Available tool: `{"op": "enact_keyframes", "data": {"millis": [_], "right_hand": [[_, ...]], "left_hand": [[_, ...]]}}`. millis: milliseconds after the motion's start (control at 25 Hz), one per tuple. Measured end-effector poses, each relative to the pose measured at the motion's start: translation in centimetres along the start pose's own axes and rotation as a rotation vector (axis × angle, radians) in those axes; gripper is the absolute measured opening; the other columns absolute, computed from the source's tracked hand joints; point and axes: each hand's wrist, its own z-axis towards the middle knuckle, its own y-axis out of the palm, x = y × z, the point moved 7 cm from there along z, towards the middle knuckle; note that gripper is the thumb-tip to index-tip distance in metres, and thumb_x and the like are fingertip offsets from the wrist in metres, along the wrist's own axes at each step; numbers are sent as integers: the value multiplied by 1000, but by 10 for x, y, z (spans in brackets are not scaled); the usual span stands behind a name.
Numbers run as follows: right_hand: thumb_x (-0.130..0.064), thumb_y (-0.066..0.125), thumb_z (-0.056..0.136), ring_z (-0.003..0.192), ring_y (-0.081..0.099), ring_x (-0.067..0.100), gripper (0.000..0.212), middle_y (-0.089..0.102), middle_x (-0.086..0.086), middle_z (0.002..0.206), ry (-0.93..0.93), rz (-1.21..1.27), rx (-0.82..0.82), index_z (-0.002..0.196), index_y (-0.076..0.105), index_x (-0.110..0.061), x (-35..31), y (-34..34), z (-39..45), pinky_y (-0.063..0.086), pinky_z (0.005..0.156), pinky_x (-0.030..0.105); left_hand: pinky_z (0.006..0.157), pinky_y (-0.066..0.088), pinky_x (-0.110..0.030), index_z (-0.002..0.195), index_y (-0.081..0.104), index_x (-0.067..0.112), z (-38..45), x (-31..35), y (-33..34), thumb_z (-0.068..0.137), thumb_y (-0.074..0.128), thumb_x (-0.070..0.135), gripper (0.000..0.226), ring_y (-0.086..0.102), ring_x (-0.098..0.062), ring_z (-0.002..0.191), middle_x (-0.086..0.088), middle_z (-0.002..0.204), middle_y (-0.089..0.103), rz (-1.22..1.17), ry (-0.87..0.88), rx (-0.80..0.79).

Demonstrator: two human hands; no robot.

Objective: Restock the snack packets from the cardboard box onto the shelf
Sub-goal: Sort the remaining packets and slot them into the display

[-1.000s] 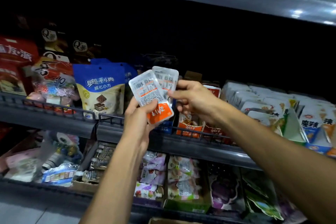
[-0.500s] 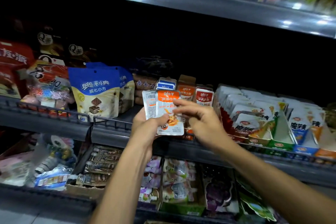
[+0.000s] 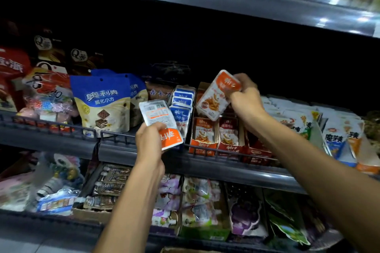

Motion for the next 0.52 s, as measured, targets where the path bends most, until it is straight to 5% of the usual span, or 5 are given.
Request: {"op": "enact_keyframes", "data": {"millis": [200,320,400,520], "right_hand": [[-6,61,90,99,63,20,50,59,5,117,44,-591,-510,136,48,-22,31,57,-2,47,60,18],[-19,63,90,103,60,20,53,55,5,127,-137,-834,-401,139,43,-28,29,60,-4,52,73,27],[-26,57,94,103,58,18,30,58,4,124,-213,-558,-244,124,55,-25,14,53,-10,48,77,28],[-33,45,100,80,68,24,27,69,11,103,297,155,-450,108,62,-14,24,60,-26,52,59,30]], "left_hand": [[74,52,-36,92,65,16,-3,-1,6,86,47,-2,26,63,-21,78,-5,91,71,50,3,-36],[82,55,-40,99,66,18,-3,-2,11,86,55,-4,28,68,-22,88,-3,95,74,141,53,-83],[76,56,-33,101,64,19,-2,-1,14,86,60,-5,29,71,-18,89,0,96,76,150,84,-133],[69,55,-21,88,65,16,-5,2,25,85,62,-10,26,70,-12,89,4,91,77,137,147,-237]]}}
